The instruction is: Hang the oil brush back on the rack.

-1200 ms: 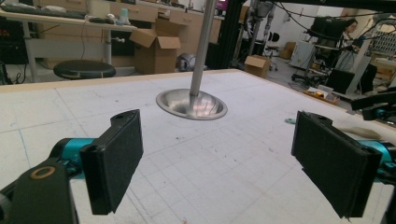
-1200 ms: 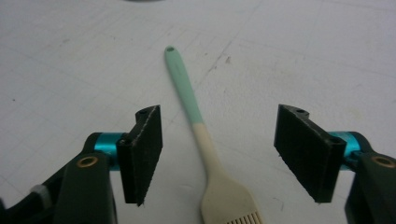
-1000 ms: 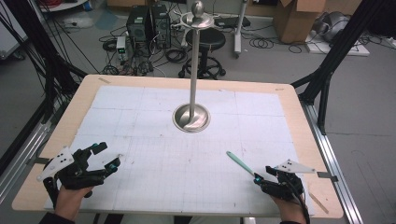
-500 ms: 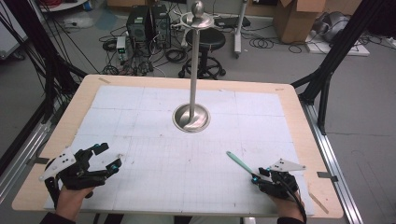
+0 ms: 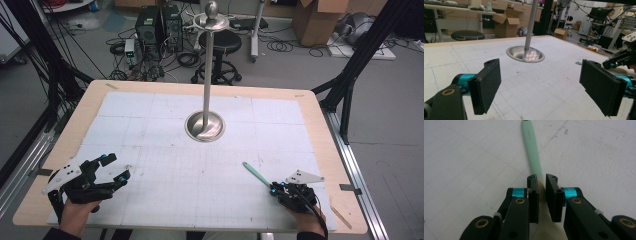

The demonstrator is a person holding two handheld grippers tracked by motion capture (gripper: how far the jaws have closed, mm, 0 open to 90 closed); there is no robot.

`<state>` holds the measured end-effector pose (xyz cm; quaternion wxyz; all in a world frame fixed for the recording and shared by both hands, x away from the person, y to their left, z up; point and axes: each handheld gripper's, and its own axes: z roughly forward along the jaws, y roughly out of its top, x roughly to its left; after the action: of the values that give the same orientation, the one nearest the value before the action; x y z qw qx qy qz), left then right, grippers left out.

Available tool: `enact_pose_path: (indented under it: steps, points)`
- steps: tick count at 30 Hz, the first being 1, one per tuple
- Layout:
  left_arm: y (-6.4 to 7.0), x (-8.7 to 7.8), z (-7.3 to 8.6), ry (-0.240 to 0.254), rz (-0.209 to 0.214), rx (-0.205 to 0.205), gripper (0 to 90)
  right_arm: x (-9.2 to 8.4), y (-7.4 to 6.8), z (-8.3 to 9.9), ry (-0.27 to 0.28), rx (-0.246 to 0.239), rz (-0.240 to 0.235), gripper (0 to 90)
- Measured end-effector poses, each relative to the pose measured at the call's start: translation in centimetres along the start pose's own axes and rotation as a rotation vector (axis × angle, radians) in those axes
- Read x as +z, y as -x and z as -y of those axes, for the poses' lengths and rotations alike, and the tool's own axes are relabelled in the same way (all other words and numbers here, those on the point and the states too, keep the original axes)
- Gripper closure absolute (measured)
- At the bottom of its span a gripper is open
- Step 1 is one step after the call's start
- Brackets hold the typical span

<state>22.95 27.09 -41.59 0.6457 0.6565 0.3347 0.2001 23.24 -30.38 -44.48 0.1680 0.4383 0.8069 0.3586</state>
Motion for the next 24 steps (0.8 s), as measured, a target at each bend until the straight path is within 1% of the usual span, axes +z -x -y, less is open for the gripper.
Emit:
enact_pose_path:
  steps: [6,7,9,11,12,14,16,17,18,19,20,21,22,23,24]
  points:
    - [-0.1,0.0,0.0,-0.002,-0.004,-0.004,17.9,0.0,-0.2,-0.3,-0.018,-0.001,0.012,82.5]
    - [0.0,0.0,0.0,-0.003,-0.004,-0.003,17.9,0.0,-0.2,-0.3,-0.021,0.003,0.011,82.6]
    - [0.1,0.0,0.0,-0.004,-0.003,0.006,17.8,-0.1,-0.1,-0.2,-0.015,0.033,-0.002,82.9]
    - [0.1,0.0,0.0,-0.005,-0.003,0.005,17.9,-0.2,0.0,-0.2,-0.012,0.03,-0.002,82.9]
    - [0.1,0.1,0.0,-0.004,-0.005,0.005,17.9,-0.2,0.0,-0.2,-0.01,0.04,-0.008,82.9]
    - [0.1,0.0,0.0,-0.006,-0.005,0.006,17.8,-0.4,0.1,-0.1,0.0,0.044,-0.006,82.9]
    - [0.1,0.1,0.0,-0.007,-0.003,0.007,17.8,-0.7,0.2,-0.1,0.022,0.051,-0.007,82.9]
    - [0.1,0.1,0.0,-0.004,0.0,0.002,17.9,-1.0,0.1,-0.2,0.053,0.062,-0.017,82.9]
    - [0.1,0.1,0.0,-0.004,0.0,0.002,17.9,-1.0,0.1,-0.2,0.053,0.062,-0.017,82.9]
    - [0.1,0.1,0.0,-0.01,0.009,0.002,17.9,-1.4,0.0,-0.3,0.082,0.062,-0.031,82.9]
    - [0.1,0.1,0.0,-0.01,0.009,0.002,17.9,-1.4,0.0,-0.3,0.082,0.062,-0.031,82.9]
    - [0.2,0.2,0.0,-0.007,0.012,-0.004,17.9,-1.5,-0.1,-0.4,0.094,0.058,-0.037,82.9]
    - [0.2,0.2,0.0,-0.006,0.016,-0.007,17.8,-1.6,-0.2,-0.5,0.105,0.059,-0.045,82.8]
    - [0.2,0.2,-0.1,-0.002,0.019,-0.007,17.5,-1.8,-0.3,-0.7,0.131,0.055,-0.069,82.8]
    - [0.2,0.2,-0.1,0.002,0.026,-0.013,17.5,-1.8,-0.3,-0.7,0.131,0.055,-0.069,82.8]
